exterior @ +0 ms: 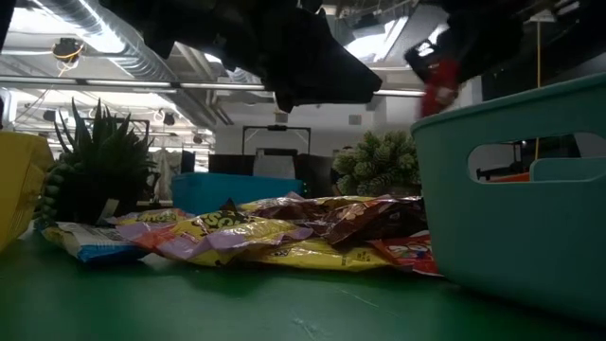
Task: Sort candy
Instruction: Put the red candy into the orange bin, then put the yellow candy into the yellow bin
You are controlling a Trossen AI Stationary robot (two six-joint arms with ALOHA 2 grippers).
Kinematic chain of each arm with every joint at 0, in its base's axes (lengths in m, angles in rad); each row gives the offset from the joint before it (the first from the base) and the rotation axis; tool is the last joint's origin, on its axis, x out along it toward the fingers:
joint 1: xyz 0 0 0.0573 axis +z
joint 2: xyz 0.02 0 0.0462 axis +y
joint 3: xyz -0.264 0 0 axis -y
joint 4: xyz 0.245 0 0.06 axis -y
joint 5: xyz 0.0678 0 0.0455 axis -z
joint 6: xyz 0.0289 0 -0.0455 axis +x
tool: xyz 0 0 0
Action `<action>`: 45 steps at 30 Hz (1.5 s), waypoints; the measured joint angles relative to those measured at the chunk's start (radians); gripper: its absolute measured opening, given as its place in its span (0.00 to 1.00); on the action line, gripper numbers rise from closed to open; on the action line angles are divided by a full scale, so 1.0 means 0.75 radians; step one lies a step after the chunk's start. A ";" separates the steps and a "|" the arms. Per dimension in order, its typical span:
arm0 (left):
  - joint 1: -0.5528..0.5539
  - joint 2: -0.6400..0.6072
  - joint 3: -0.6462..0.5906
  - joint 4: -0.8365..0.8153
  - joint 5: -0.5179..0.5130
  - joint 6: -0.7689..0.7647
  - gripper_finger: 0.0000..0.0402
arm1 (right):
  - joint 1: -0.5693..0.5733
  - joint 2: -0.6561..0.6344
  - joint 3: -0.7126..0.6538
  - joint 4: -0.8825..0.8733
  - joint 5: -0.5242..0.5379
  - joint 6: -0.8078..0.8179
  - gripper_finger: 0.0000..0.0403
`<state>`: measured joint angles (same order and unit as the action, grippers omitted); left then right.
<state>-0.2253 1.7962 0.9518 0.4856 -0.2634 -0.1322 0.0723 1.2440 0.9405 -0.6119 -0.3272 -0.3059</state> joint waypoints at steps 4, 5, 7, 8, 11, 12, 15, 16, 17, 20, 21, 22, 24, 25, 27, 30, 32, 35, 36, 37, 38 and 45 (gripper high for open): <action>0.000 0.000 0.000 0.000 0.000 0.000 0.30 | 0.000 -0.007 0.088 -0.326 -0.058 0.083 0.01; 0.000 0.000 0.000 0.001 0.000 0.000 0.30 | 0.000 -0.007 0.095 -0.384 -0.079 0.106 0.01; 0.000 0.000 0.000 0.000 0.000 0.002 0.30 | 0.000 -0.007 0.096 -0.475 -0.114 0.163 0.01; 0.000 0.000 0.000 0.000 -0.001 0.002 0.30 | 0.001 -0.007 0.093 -0.500 -0.126 0.192 0.00; 0.000 0.000 0.000 0.001 -0.001 0.004 0.30 | 0.000 -0.006 0.068 -0.553 -0.137 0.253 0.00; 0.000 0.000 0.000 0.000 -0.001 0.004 0.30 | 0.000 -0.005 0.061 -0.561 -0.136 0.270 0.01; 0.000 0.000 0.000 0.001 -0.001 0.004 0.30 | 0.000 -0.005 0.052 -0.577 -0.136 0.332 0.03; 0.000 0.000 0.000 0.001 -0.001 0.004 0.30 | 0.000 -0.005 0.051 -0.586 -0.136 0.339 0.04; 0.000 0.000 0.000 0.001 -0.001 0.004 0.30 | 0.000 -0.005 0.051 -0.588 -0.136 0.342 0.04; 0.000 0.000 0.000 0.002 -0.006 0.005 0.30 | 0.000 -0.005 0.051 -0.584 -0.136 0.342 0.07; 0.000 0.000 0.000 0.001 -0.010 0.005 0.30 | 0.000 -0.005 0.051 -0.584 -0.133 0.342 0.07; 0.000 0.000 0.000 0.001 -0.011 0.005 0.30 | 0.000 -0.005 0.051 -0.583 -0.122 0.342 0.08; 0.000 0.000 0.000 0.002 -0.013 0.005 0.30 | 0.000 -0.004 0.051 -0.583 -0.089 0.346 0.10; 0.000 0.000 0.000 0.002 -0.013 0.005 0.30 | 0.000 -0.004 0.051 -0.583 -0.076 0.364 0.11; 0.000 0.000 0.000 0.002 -0.016 0.005 0.30 | 0.000 -0.004 0.051 -0.583 -0.052 0.392 0.14; 0.000 0.000 0.000 0.002 -0.032 0.005 0.30 | 0.000 -0.004 0.051 -0.583 -0.029 0.402 0.21; 0.000 0.000 0.000 0.002 -0.032 0.005 0.30 | 0.000 -0.004 0.051 -0.584 -0.029 0.402 0.26; 0.000 0.000 0.000 -0.001 -0.041 0.004 0.30 | 0.000 -0.004 0.051 -0.583 -0.017 0.402 0.34; 0.000 0.000 0.000 -0.005 -0.057 0.004 0.30 | 0.000 -0.004 0.051 -0.583 -0.010 0.402 0.36; 0.000 0.000 0.000 -0.011 -0.075 0.003 0.30 | -0.001 -0.004 0.051 -0.582 -0.002 0.402 0.38; 0.001 0.000 0.000 -0.020 -0.096 0.002 0.30 | -0.001 -0.004 0.051 -0.582 0.007 0.402 0.40; 0.030 0.000 0.000 -0.180 -0.157 -0.140 0.41 | -0.001 -0.004 0.050 -0.582 0.014 0.402 0.47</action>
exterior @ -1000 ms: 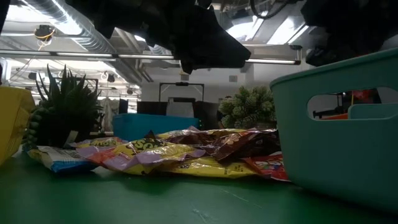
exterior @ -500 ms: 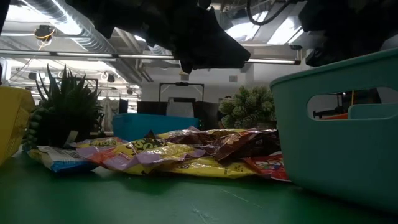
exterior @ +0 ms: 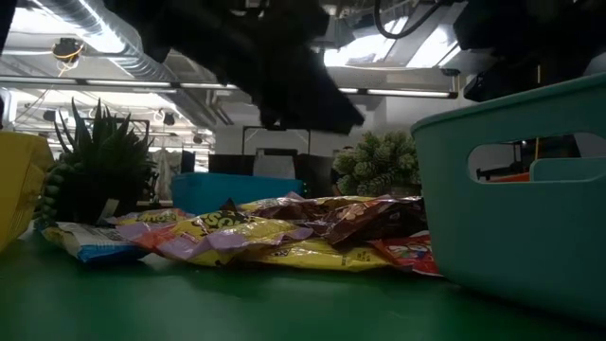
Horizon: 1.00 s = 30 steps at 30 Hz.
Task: Sort candy
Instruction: Put the yellow candy into the yellow bin
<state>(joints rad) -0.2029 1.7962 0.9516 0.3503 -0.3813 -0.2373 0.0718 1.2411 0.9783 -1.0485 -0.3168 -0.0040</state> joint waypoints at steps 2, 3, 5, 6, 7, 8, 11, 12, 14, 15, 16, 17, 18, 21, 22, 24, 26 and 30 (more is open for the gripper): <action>0.012 0.000 0.000 -0.057 -0.001 -0.043 0.47 | 0.000 0.000 0.000 0.000 0.000 0.000 0.47; 0.017 0.000 0.000 -0.086 -0.001 -0.065 0.49 | 0.000 0.000 0.000 0.000 0.000 0.000 0.47; 0.031 0.000 0.000 -0.159 -0.001 -0.106 0.54 | 0.000 0.000 0.000 0.000 0.000 0.000 0.47; 0.038 0.000 0.000 -0.202 -0.001 -0.131 0.56 | 0.000 0.000 0.000 0.000 0.000 0.000 0.47; 0.045 0.000 0.000 -0.244 -0.001 -0.155 0.58 | 0.000 0.000 0.000 0.000 0.000 0.000 0.47; 0.050 0.000 0.000 -0.284 -0.001 -0.175 0.59 | 0.000 0.000 0.000 0.000 0.000 0.000 0.47; 0.063 0.000 0.000 -0.389 -0.001 -0.220 0.60 | 0.000 0.000 -0.001 0.000 0.000 0.000 0.47; 0.066 0.000 0.000 -0.423 -0.001 -0.237 0.60 | 0.000 0.000 -0.001 0.000 0.000 0.000 0.47; 0.073 0.000 0.000 -0.478 0.000 -0.270 0.60 | 0.000 0.000 -0.001 0.001 -0.001 0.000 0.47; 0.074 0.000 0.000 -0.503 -0.001 -0.285 0.60 | 0.000 0.000 -0.001 0.001 -0.001 0.000 0.47; 0.074 0.000 0.000 -0.520 -0.001 -0.302 0.60 | 0.000 0.000 -0.001 0.001 -0.001 0.000 0.47; 0.074 0.000 0.000 -0.529 -0.002 -0.307 0.60 | 0.000 0.000 -0.001 0.001 -0.001 0.000 0.47; 0.073 0.000 0.000 -0.536 -0.001 -0.308 0.60 | 0.000 0.000 -0.001 0.001 -0.001 0.000 0.47; 0.072 0.000 0.000 -0.577 -0.002 -0.309 0.60 | 0.000 0.000 -0.001 0.001 -0.001 -0.001 0.47; 0.072 0.000 0.000 -0.592 -0.002 -0.309 0.59 | 0.000 0.000 -0.001 0.001 -0.001 0.000 0.47; 0.072 0.000 0.000 -0.614 -0.003 -0.309 0.59 | 0.000 0.000 -0.001 0.001 -0.001 0.000 0.47; 0.072 0.000 0.000 -0.635 -0.002 -0.309 0.59 | 0.001 0.000 -0.001 0.001 -0.001 0.000 0.47; 0.072 0.000 0.000 -0.645 0.004 -0.307 0.59 | 0.001 0.000 -0.001 0.002 -0.001 -0.001 0.47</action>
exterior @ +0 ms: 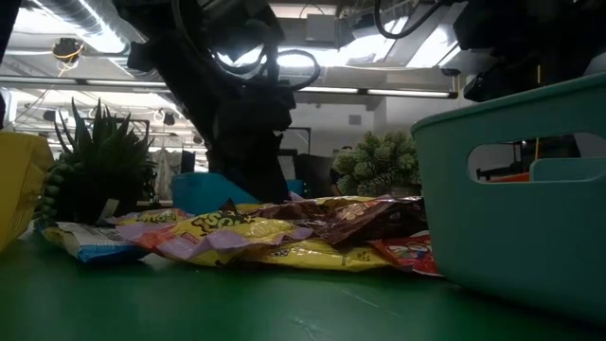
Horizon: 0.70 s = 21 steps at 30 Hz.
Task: Sort candy
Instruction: Put the yellow candy into the yellow bin
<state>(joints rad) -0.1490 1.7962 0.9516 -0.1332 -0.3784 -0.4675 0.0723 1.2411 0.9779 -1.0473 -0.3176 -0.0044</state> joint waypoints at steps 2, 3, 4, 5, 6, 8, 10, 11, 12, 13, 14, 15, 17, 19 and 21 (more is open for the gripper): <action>0.000 0.000 0.000 -0.016 0.002 0.004 0.58 | 0.000 0.000 0.000 0.000 0.000 0.000 0.47; 0.000 0.000 0.000 -0.026 0.005 0.004 0.56 | 0.000 0.000 0.000 0.000 0.000 0.000 0.47; 0.001 0.004 0.000 -0.028 0.013 0.004 0.55 | 0.000 0.000 0.000 0.001 0.000 0.000 0.47; 0.004 0.010 0.001 -0.028 0.026 0.004 0.53 | 0.000 0.000 0.000 0.001 0.000 0.000 0.47; 0.007 0.013 0.001 -0.030 0.045 0.003 0.51 | 0.000 0.000 0.000 0.001 0.000 0.000 0.47; 0.015 0.027 0.002 -0.031 0.084 0.003 0.48 | 0.000 0.000 0.000 0.001 0.000 0.000 0.47; 0.023 0.044 0.005 -0.028 0.113 0.003 0.44 | 0.000 0.001 0.000 0.003 0.000 0.000 0.47; 0.027 0.052 0.005 -0.026 0.128 0.003 0.42 | 0.000 0.001 0.000 0.003 -0.001 0.000 0.47; 0.031 0.057 0.006 -0.022 0.141 0.003 0.40 | 0.000 0.001 0.000 0.003 -0.001 0.000 0.47; 0.033 0.060 0.006 -0.022 0.145 0.003 0.38 | 0.000 0.001 0.000 0.004 -0.001 0.000 0.47; 0.034 0.060 0.006 -0.023 0.147 0.003 0.36 | 0.000 0.001 0.000 0.004 -0.001 0.000 0.47; 0.034 0.061 0.006 -0.021 0.149 0.003 0.34 | 0.000 0.001 0.000 0.004 -0.001 0.000 0.47; 0.034 0.055 0.005 -0.019 0.147 0.003 0.31 | 0.000 0.001 0.000 0.004 -0.001 0.000 0.47; 0.035 0.051 0.003 -0.019 0.147 0.003 0.28 | 0.000 0.001 0.000 0.004 -0.001 0.000 0.47; 0.034 0.051 0.003 -0.012 0.145 0.005 0.25 | 0.000 0.001 0.000 0.005 -0.001 0.000 0.47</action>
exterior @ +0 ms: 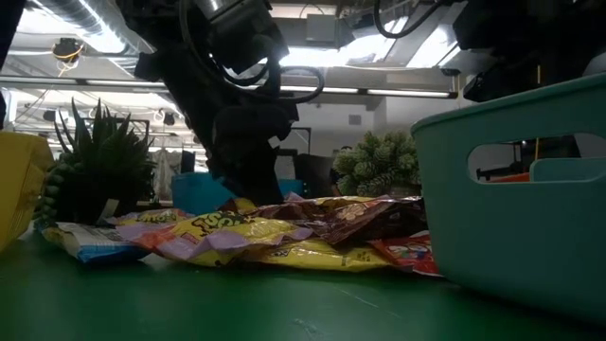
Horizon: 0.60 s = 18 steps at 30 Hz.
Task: Sort candy
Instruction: Put the yellow candy into the yellow bin
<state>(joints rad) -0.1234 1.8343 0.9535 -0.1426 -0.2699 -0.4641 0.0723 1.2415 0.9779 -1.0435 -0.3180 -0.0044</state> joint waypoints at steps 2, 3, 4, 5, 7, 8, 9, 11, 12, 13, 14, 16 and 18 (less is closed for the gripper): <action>0.001 0.000 -0.001 0.003 0.000 0.000 0.22 | 0.000 0.000 0.000 0.001 0.000 0.000 0.47; 0.000 0.000 -0.001 0.004 0.000 0.000 0.21 | 0.000 0.000 0.000 0.002 0.000 0.000 0.47; 0.001 0.000 -0.001 0.007 -0.001 0.000 0.20 | 0.000 0.000 0.000 0.002 0.000 0.000 0.47; 0.001 0.000 -0.001 0.012 -0.001 0.000 0.19 | 0.000 0.000 0.000 0.002 0.000 0.000 0.47; 0.001 -0.003 -0.003 0.024 -0.001 0.001 0.17 | 0.000 0.000 0.000 0.003 0.000 0.000 0.47; 0.001 -0.003 -0.004 0.038 -0.001 0.002 0.16 | 0.000 0.000 0.000 0.003 0.000 0.000 0.47; 0.001 -0.003 -0.004 0.048 -0.001 0.002 0.16 | 0.000 0.000 0.000 0.003 0.000 0.000 0.47; 0.001 -0.006 -0.004 0.057 -0.001 0.002 0.15 | 0.000 0.000 0.000 0.003 0.000 0.000 0.47; 0.001 -0.008 -0.004 0.059 -0.001 0.002 0.15 | 0.000 0.000 0.000 0.003 0.000 0.000 0.47; 0.001 -0.008 -0.004 0.059 -0.001 0.002 0.15 | 0.000 0.000 0.000 0.003 0.000 0.000 0.47; 0.001 -0.009 -0.004 0.060 -0.001 0.002 0.14 | 0.000 0.000 0.000 0.003 0.000 0.000 0.47; 0.001 -0.019 -0.005 0.060 0.001 0.001 0.14 | 0.000 0.000 0.000 0.003 0.000 0.000 0.47; 0.001 -0.023 -0.006 0.069 0.002 -0.003 0.14 | 0.000 0.000 0.000 0.003 0.000 0.000 0.47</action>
<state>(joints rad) -0.1226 1.8170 0.9493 -0.0908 -0.2683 -0.4663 0.0723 1.2415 0.9779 -1.0412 -0.3180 -0.0044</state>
